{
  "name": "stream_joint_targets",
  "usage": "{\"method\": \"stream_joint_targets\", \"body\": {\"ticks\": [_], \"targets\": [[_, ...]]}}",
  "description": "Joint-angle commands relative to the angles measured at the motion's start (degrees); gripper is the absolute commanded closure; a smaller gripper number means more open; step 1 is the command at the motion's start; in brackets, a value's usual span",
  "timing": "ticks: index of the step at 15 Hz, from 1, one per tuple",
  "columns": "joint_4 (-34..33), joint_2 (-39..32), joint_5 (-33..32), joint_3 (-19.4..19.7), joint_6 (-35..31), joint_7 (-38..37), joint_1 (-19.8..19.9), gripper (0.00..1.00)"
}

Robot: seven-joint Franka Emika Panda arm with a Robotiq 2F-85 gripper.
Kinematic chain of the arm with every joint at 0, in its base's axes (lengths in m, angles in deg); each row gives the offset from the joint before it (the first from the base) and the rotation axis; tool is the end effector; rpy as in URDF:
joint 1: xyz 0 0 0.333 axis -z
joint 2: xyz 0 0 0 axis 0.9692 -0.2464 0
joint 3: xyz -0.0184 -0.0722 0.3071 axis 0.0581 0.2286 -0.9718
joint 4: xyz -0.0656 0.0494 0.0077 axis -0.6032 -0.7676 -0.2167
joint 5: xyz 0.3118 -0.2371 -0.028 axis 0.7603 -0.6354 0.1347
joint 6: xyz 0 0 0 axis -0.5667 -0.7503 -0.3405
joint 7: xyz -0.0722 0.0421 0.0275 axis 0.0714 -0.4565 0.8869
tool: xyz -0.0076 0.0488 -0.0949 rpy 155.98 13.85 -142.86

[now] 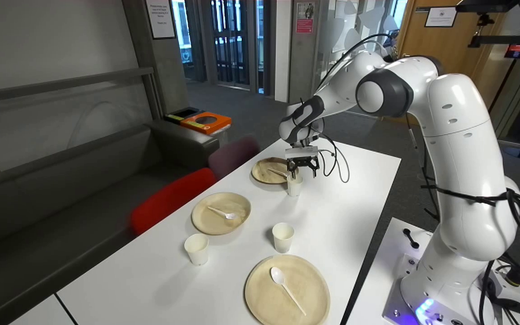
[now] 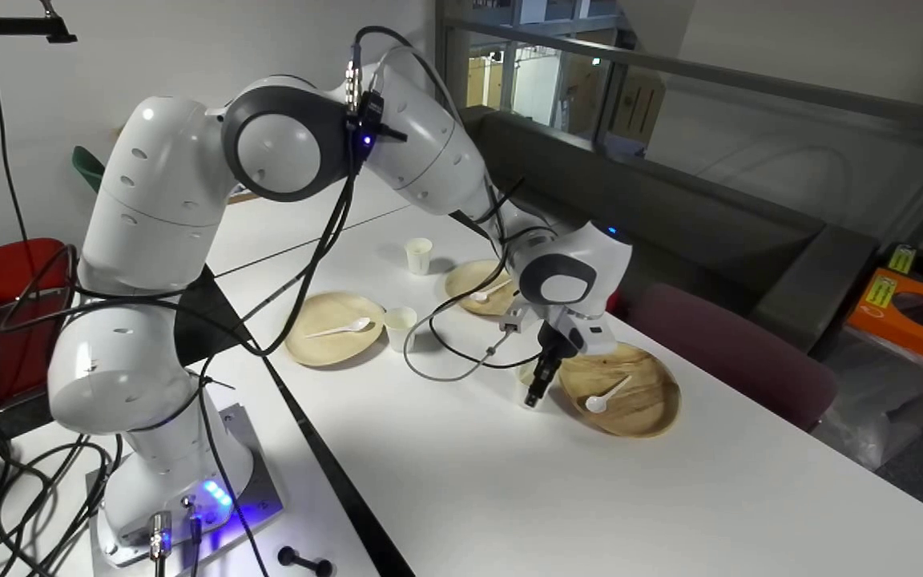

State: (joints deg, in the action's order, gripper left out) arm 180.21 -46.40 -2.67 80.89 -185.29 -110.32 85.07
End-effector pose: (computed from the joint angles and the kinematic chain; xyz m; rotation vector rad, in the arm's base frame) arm 0.5801 -0.2393 0.2179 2.5995 -1.5564 -0.3131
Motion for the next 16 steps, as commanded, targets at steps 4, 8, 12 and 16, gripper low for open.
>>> {"method": "stream_joint_targets", "body": {"ticks": [4,8,12,16], "targets": [[-0.5,-0.1,-0.7,0.7,0.8,-1.3,-1.3,0.44],[-0.6,-0.3,-0.6,0.8,0.9,-1.3,-1.3,0.76],[-0.8,-0.4,-0.3,0.8,1.3,-1.2,-1.1,1.00],[2.4,4.1,0.2,0.7,0.9,0.9,-0.6,1.00]]}}
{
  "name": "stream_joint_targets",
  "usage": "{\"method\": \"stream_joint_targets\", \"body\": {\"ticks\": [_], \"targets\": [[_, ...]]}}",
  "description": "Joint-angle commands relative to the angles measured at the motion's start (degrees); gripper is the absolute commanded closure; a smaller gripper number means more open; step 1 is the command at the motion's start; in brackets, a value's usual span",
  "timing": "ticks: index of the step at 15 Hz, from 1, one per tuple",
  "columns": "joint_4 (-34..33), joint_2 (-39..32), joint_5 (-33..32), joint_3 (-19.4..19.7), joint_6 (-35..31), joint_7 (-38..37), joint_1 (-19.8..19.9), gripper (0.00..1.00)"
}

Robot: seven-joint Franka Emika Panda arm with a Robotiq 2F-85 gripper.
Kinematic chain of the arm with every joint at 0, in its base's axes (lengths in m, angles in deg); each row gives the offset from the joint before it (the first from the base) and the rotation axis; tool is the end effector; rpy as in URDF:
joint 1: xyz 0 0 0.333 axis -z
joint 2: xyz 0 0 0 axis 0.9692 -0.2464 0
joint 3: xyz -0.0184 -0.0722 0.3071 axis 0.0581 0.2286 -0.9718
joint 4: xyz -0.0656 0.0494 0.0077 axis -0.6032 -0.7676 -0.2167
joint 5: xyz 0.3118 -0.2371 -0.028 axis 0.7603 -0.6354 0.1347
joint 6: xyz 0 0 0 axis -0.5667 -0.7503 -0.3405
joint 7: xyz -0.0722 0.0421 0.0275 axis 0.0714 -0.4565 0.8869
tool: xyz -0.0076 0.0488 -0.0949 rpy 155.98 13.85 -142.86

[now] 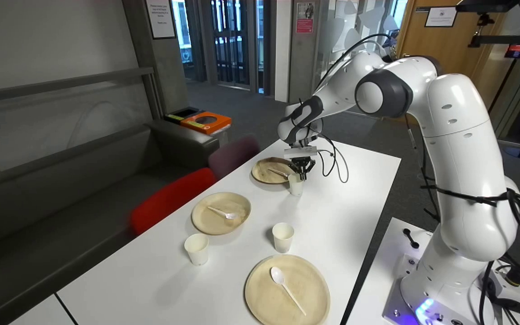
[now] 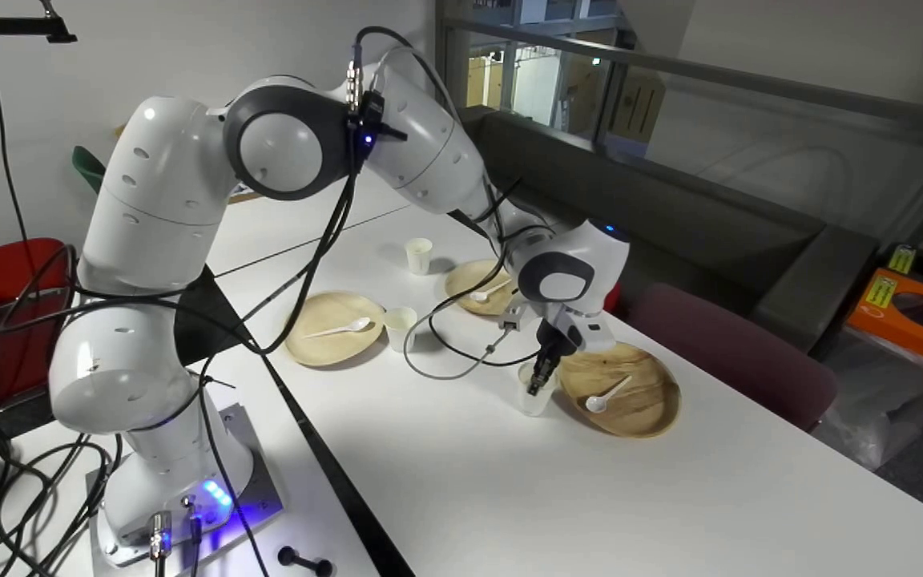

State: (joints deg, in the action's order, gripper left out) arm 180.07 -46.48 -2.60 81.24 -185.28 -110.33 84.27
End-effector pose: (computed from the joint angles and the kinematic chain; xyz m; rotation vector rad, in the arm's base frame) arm 0.5828 -0.2346 0.2185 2.6031 -1.5448 -0.3090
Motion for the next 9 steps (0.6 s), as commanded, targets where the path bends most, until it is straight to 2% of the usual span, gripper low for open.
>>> {"method": "stream_joint_targets", "body": {"ticks": [1,4,9], "targets": [[4.0,6.1,0.0,0.5,0.6,1.6,0.3,1.00],[10.1,13.2,0.4,0.4,0.3,6.0,1.3,0.99],[22.7,26.3,-0.4,1.2,2.7,18.0,3.6,0.99]]}}
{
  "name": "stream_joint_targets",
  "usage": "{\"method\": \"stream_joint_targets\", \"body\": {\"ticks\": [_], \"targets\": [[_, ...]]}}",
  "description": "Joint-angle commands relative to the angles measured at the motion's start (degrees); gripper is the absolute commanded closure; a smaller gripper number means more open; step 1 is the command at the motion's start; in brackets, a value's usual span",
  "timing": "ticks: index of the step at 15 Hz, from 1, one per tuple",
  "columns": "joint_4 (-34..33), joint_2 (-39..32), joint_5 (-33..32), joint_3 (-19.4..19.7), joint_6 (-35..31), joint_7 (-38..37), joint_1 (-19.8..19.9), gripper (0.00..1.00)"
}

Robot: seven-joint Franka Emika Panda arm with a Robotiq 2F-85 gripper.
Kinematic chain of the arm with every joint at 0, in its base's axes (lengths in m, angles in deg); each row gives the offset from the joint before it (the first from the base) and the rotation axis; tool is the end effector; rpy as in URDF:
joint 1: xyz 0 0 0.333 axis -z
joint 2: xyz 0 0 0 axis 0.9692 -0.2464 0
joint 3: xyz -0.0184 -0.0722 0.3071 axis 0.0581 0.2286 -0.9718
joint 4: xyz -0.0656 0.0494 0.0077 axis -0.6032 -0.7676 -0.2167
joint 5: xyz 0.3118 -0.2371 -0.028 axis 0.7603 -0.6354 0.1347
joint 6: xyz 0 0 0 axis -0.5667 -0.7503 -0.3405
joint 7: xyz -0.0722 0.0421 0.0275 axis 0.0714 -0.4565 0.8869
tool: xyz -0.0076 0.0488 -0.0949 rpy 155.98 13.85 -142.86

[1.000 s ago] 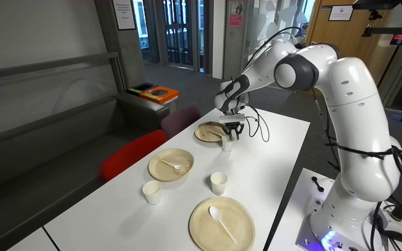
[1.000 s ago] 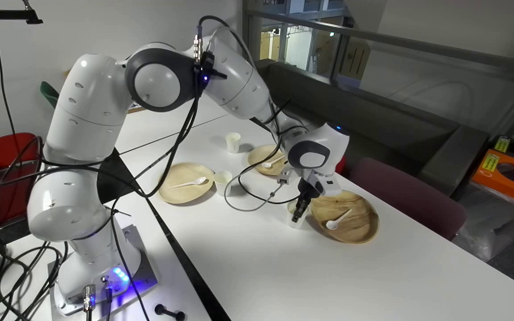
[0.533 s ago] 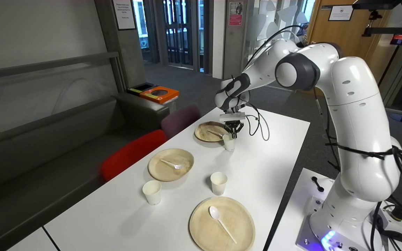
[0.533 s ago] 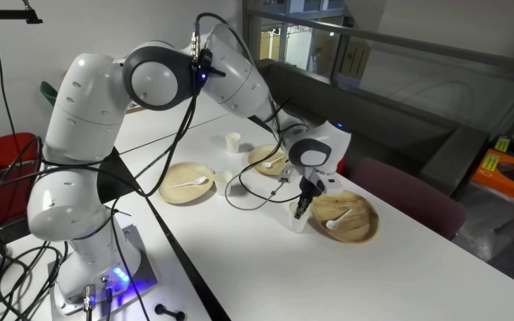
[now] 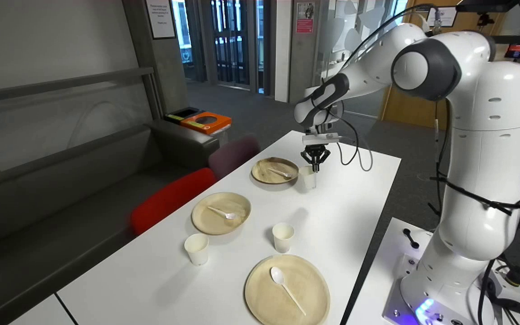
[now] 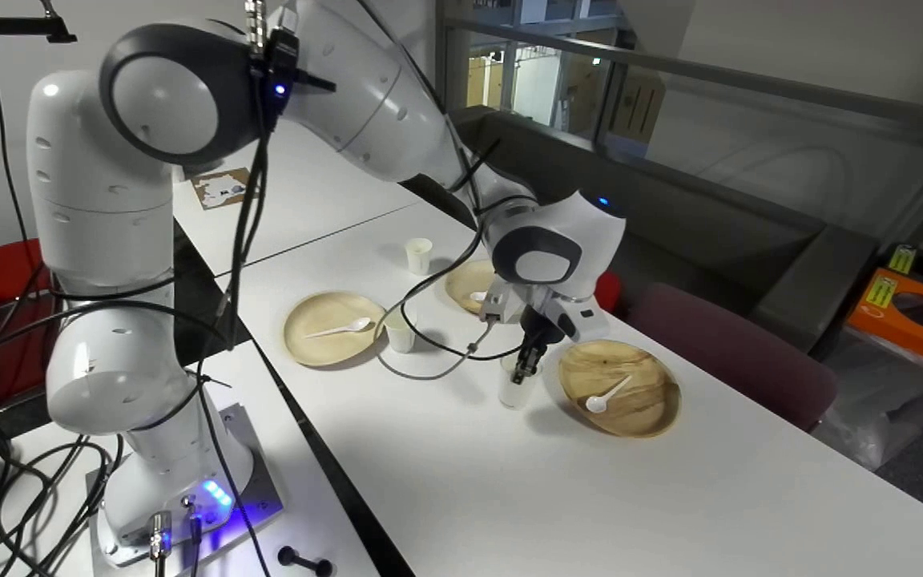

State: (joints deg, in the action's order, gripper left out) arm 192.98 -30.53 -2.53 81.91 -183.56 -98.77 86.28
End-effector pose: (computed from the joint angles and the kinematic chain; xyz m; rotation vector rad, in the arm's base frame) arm 0.5173 -0.2417 0.2907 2.7841 -1.4060 -0.3112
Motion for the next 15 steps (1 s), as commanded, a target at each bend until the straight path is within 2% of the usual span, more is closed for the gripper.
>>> {"method": "stream_joint_targets", "body": {"ticks": [1,4,6,12,15], "targets": [[11.5,12.5,-0.5,0.8,1.5,8.3,2.2,0.99],[15.9,17.6,1.0,1.7,-0.5,13.0,4.0,0.99],[17.4,18.7,3.5,2.2,-4.7,13.1,5.0,0.99],[18.7,14.7,7.7,3.4,-15.8,13.5,7.1,0.99],[16.3,10.4,10.4,3.6,-13.5,13.1,7.7,0.99]]}}
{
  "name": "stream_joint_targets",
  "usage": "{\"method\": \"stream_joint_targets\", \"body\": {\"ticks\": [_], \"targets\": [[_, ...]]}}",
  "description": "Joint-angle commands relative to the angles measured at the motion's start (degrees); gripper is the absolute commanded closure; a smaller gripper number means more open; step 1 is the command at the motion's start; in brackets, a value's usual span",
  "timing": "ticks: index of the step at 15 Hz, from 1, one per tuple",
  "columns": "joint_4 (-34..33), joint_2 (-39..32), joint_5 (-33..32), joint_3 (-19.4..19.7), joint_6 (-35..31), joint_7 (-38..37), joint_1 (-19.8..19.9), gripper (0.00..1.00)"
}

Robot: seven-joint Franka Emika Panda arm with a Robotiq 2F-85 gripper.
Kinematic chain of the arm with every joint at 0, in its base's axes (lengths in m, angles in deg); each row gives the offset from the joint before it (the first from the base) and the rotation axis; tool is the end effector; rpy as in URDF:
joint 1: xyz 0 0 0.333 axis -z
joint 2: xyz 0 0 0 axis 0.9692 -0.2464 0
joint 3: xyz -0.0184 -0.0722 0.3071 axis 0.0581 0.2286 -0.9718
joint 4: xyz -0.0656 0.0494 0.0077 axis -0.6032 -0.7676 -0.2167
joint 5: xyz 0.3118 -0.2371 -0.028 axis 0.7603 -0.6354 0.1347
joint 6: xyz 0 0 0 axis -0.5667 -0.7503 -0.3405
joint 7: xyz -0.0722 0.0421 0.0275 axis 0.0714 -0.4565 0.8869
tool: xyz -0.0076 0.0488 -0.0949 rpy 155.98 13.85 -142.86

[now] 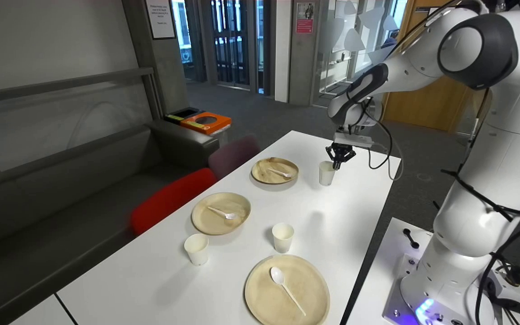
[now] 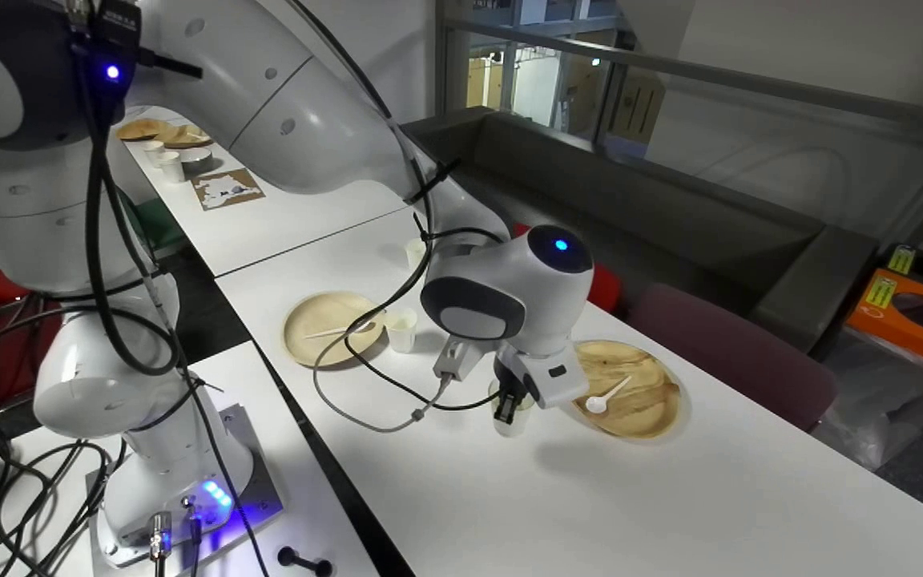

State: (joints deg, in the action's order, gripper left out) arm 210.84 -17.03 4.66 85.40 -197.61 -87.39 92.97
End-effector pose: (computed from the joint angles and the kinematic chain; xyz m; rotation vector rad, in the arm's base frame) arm 0.4099 -0.2940 0.3066 -2.6278 1.4678 0.0180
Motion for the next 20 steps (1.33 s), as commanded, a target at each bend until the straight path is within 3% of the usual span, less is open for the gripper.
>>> {"method": "stream_joint_targets", "body": {"ticks": [1,7,12,13,14,20], "targets": [[-2.2,-4.7,3.9,0.2,1.0,1.5,1.4,0.99],[-8.3,-15.9,6.2,0.6,0.6,-1.0,3.5,0.99],[-12.7,-20.5,5.7,0.7,0.5,-2.9,4.4,0.99],[-13.3,-20.9,5.8,0.6,0.6,-3.3,4.5,0.90],[-13.7,-20.9,5.5,0.8,0.9,-3.9,4.3,0.71],[-13.9,-19.3,5.3,0.5,1.8,-4.1,4.1,0.28]]}}
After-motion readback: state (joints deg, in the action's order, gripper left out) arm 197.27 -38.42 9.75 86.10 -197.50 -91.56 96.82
